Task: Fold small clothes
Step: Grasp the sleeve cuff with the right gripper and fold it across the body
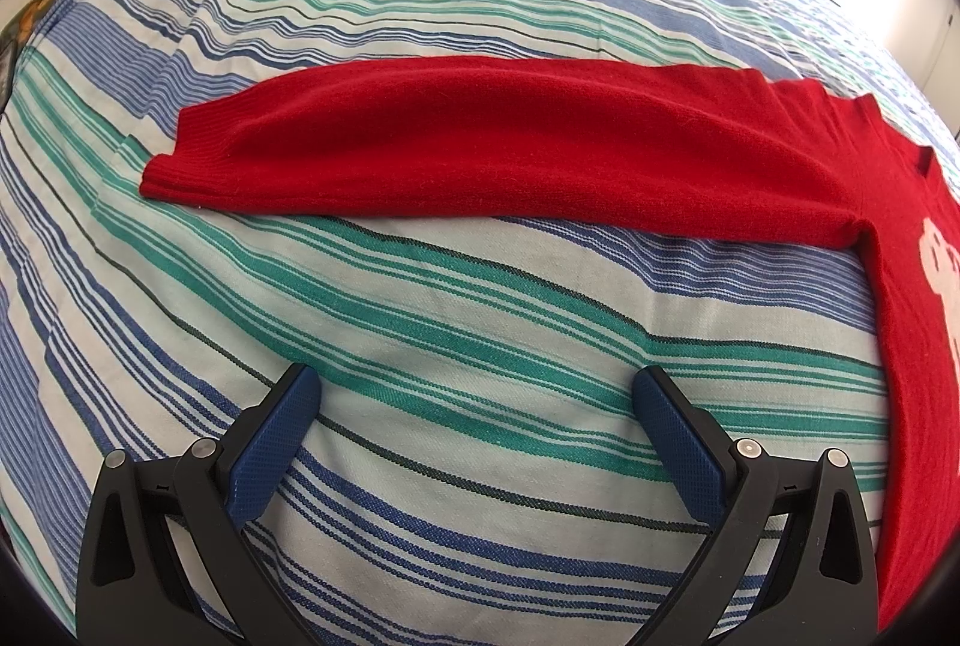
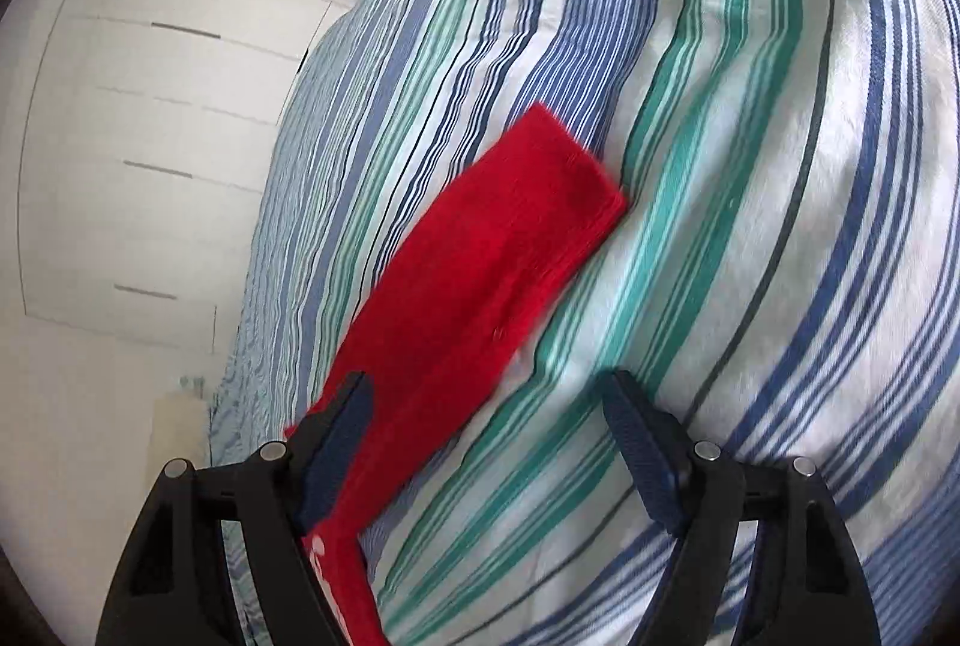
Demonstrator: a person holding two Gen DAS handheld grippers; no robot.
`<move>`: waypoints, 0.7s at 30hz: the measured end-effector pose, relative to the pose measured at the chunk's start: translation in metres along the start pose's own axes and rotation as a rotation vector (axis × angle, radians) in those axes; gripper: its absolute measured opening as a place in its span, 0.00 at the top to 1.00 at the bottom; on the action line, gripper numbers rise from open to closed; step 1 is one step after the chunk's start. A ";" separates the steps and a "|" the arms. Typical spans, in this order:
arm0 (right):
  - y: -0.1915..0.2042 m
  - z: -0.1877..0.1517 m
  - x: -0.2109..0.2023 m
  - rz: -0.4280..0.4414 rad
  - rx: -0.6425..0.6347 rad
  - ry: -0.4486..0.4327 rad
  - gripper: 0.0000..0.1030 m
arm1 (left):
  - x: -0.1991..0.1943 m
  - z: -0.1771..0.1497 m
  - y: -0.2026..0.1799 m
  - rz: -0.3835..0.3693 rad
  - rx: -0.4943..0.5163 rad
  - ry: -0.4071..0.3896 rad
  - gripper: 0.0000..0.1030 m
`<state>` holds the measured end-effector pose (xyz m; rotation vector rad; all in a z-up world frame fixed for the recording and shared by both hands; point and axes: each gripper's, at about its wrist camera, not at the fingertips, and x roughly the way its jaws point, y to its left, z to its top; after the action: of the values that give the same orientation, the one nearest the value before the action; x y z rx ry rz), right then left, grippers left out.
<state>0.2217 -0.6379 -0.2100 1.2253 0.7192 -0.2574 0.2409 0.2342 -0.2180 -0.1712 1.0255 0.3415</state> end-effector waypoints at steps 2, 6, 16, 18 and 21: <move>0.004 0.009 0.008 -0.005 -0.008 -0.032 0.24 | 0.000 0.000 0.000 -0.001 -0.001 0.000 0.00; 0.014 0.017 0.029 -0.081 -0.072 -0.031 0.48 | 0.000 0.000 0.001 0.002 0.001 -0.002 0.00; 0.233 -0.079 0.020 0.058 -0.805 0.074 0.94 | -0.001 -0.003 0.004 -0.015 -0.012 -0.039 0.00; 0.290 -0.133 0.025 0.216 -0.895 0.178 0.94 | -0.001 -0.003 0.003 -0.012 -0.010 -0.040 0.00; 0.350 -0.212 0.047 0.380 -0.966 0.341 0.94 | -0.002 -0.003 0.004 -0.016 -0.012 -0.043 0.00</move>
<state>0.3717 -0.3137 -0.0044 0.4462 0.7445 0.5803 0.2359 0.2366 -0.2182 -0.1822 0.9795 0.3358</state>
